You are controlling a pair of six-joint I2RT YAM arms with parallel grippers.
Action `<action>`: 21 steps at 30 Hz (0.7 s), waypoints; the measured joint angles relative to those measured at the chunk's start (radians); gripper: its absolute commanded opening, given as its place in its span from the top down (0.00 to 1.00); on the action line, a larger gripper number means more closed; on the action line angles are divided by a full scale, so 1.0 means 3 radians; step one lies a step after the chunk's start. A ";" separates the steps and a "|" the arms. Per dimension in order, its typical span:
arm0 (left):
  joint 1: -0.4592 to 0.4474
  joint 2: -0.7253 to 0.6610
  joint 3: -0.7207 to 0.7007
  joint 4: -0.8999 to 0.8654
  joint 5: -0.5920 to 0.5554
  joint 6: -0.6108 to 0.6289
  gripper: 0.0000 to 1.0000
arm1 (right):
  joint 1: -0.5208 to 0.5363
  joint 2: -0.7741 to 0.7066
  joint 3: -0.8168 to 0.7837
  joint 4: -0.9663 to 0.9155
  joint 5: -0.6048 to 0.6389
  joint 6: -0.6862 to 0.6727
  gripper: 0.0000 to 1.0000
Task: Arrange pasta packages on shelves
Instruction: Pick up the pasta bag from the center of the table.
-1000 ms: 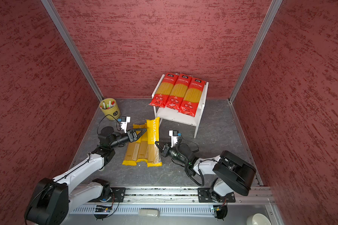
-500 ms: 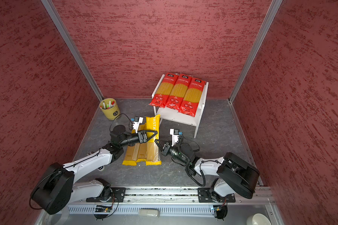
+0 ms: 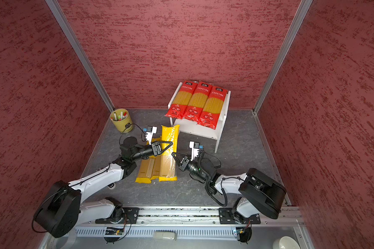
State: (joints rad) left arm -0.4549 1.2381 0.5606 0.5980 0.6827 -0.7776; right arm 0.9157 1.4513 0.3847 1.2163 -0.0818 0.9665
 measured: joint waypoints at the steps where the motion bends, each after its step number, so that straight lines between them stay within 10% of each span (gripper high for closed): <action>1: 0.0000 0.0000 0.0008 -0.0011 -0.0001 0.0000 0.81 | 0.0000 0.0005 0.0000 0.0013 0.0004 0.0006 0.98; 11: 0.0084 0.0202 0.0195 -0.0168 0.0032 -0.0263 0.99 | -0.0010 -0.0014 -0.0151 0.0238 0.0100 0.0093 0.45; 21: 0.0239 0.0482 0.0418 -0.0167 0.0055 -0.0617 0.99 | -0.0003 -0.0289 -0.0440 0.0070 0.0011 0.0109 0.29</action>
State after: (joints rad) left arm -0.3832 1.3827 0.6861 0.5480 0.6991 -0.9627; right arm 0.9150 1.3647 0.2527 1.2373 -0.0784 0.9993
